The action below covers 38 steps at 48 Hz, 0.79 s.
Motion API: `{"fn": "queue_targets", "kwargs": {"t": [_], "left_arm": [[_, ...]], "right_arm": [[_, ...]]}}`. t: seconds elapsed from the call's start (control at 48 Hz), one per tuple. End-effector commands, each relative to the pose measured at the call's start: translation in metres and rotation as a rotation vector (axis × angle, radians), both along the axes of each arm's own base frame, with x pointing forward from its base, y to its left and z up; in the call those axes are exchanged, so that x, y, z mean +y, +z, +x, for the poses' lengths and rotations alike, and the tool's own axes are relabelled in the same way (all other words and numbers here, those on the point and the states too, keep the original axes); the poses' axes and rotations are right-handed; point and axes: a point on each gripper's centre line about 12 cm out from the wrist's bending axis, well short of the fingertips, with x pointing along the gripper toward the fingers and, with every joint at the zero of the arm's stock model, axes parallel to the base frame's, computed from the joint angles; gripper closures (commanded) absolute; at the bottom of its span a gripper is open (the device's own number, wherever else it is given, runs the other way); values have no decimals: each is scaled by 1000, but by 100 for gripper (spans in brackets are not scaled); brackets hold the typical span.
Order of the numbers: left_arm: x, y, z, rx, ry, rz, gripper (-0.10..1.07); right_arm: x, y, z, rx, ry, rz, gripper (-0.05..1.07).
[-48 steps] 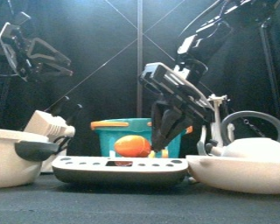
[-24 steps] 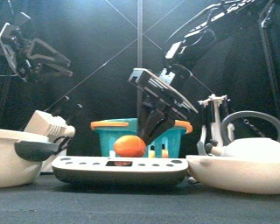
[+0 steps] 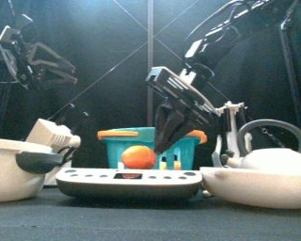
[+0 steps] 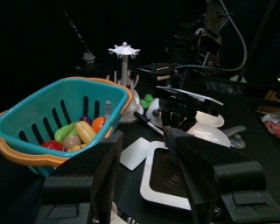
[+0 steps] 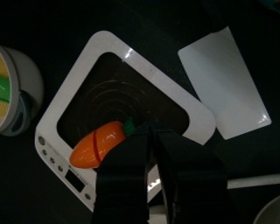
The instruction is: Place carrot onto stove
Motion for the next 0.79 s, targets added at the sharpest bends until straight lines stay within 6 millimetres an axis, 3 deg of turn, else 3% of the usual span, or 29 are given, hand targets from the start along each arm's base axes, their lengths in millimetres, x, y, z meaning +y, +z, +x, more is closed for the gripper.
{"fn": "queue_targets", "kwargs": {"t": [0.0, 0.771], "left_arm": [[1, 5, 2, -14, 3, 2, 15], [1, 5, 2, -10, 3, 3, 15]], "right_arm": [[4, 8, 4, -27, 4, 10, 58], [-4, 9, 35, -75, 25, -23, 58]]}}
